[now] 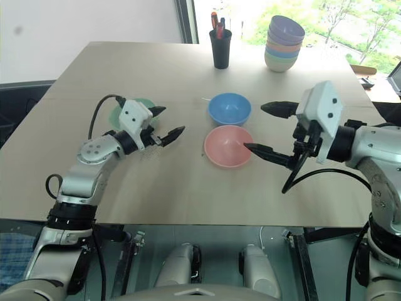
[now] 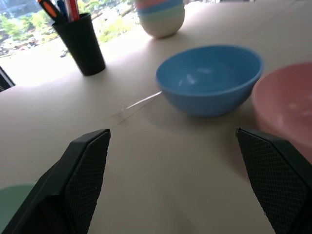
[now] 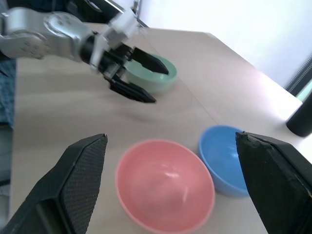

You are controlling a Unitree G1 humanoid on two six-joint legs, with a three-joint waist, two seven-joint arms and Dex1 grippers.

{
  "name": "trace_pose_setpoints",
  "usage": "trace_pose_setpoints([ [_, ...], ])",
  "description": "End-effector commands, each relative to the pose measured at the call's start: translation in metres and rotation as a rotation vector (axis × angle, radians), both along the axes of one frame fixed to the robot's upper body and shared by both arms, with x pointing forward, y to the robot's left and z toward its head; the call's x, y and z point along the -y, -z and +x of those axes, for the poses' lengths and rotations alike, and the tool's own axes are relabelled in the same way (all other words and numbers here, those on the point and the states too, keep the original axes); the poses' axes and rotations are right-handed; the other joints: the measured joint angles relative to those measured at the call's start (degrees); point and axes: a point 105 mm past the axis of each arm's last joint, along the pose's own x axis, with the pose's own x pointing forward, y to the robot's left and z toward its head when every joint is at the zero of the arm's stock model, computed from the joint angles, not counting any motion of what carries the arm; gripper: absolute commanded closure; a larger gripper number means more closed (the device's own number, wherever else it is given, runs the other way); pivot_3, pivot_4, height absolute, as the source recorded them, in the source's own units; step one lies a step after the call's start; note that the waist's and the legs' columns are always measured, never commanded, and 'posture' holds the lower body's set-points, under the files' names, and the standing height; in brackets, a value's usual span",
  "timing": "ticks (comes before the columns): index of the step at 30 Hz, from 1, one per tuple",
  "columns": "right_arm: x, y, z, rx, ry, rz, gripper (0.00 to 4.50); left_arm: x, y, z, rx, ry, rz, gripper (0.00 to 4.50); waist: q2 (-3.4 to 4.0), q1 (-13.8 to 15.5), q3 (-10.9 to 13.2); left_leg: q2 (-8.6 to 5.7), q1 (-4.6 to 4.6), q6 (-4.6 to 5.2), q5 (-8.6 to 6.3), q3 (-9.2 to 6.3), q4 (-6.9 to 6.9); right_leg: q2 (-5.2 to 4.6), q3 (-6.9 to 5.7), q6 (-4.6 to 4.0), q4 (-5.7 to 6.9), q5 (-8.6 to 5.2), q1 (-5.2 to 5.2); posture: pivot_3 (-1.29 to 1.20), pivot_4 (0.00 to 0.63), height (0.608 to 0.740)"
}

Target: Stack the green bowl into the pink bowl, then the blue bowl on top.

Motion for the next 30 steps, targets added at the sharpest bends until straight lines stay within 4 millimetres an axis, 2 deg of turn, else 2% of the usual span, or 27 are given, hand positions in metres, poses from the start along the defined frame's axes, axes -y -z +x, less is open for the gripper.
trace_pose_setpoints([
  [1,0.0,-0.009,-0.009,0.028,-0.026,0.009,0.06,-0.003,-0.012,0.006,0.05,-0.043,0.066,0.11,-0.02,0.1,0.0,0.0,0.0,0.0,0.0,0.02,0.0,-0.01,0.0,0.0,0.0,0.0,0.0,0.0,0.15,0.74],
  [5,0.001,-0.007,-0.008,0.022,-0.02,-0.005,0.06,-0.009,-0.013,0.01,0.087,-0.09,0.165,0.11,-0.08,0.1,0.1,-0.01,-0.01,0.0,0.0,0.0,0.02,-0.02,-0.01,0.01,0.01,0.0,0.0,0.0,0.15,0.74],
  [15,0.005,-0.002,-0.004,0.033,-0.003,-0.038,0.06,-0.051,0.002,0.014,0.008,-0.282,0.266,0.11,-0.11,0.0,0.1,0.0,-0.01,0.0,0.0,0.0,0.02,-0.02,-0.01,0.01,0.02,0.0,0.0,0.0,0.15,0.74],
  [17,0.005,-0.001,-0.004,0.034,0.0,-0.04,0.06,-0.062,0.008,0.013,-0.027,-0.318,0.287,0.11,-0.12,0.0,0.1,0.0,0.0,0.0,0.0,-0.01,0.02,-0.02,-0.01,0.01,0.02,0.0,0.0,0.0,0.15,0.74],
  [20,0.005,0.002,-0.005,0.035,0.005,-0.05,0.06,-0.075,0.027,0.01,-0.114,-0.351,0.319,0.11,-0.11,-0.1,0.1,0.0,0.0,0.01,0.0,0.0,0.02,-0.02,-0.01,0.01,0.02,0.0,-0.01,0.0,0.15,0.74],
  [24,0.004,0.004,-0.005,0.043,0.001,-0.062,0.06,-0.078,0.04,0.008,-0.171,-0.348,0.334,0.11,-0.14,0.0,0.1,0.01,0.0,0.01,0.0,-0.01,0.02,-0.02,-0.02,0.01,0.03,0.0,-0.01,0.0,0.15,0.74],
  [27,0.004,0.003,-0.005,0.047,0.001,-0.059,0.06,-0.078,0.042,0.009,-0.177,-0.347,0.338,0.11,-0.14,0.0,0.1,0.0,0.0,0.0,0.0,-0.01,0.04,-0.03,-0.02,0.01,0.04,0.0,0.0,0.0,0.15,0.74],
  [28,0.004,0.003,-0.005,0.048,0.003,-0.06,0.0,-0.078,0.041,0.009,-0.173,-0.346,0.337,0.53,-0.14,0.0,0.1,0.01,0.01,0.01,0.0,-0.01,0.04,-0.03,-0.02,0.01,0.04,0.0,0.0,0.0,0.15,0.74],
  [29,0.004,0.003,-0.005,0.048,0.004,-0.061,0.0,-0.077,0.041,0.01,-0.167,-0.345,0.337,0.67,-0.14,0.0,0.1,0.0,0.01,0.01,0.0,-0.01,0.04,-0.03,-0.02,0.01,0.04,0.0,0.0,0.0,0.15,0.74],
  [30,0.004,0.003,-0.004,0.048,0.005,-0.061,0.0,-0.077,0.04,0.011,-0.162,-0.345,0.337,1.02,-0.14,0.0,0.1,0.01,0.01,0.01,0.0,-0.01,0.04,-0.03,-0.02,0.01,0.04,0.0,0.0,0.0,0.15,0.74],
])
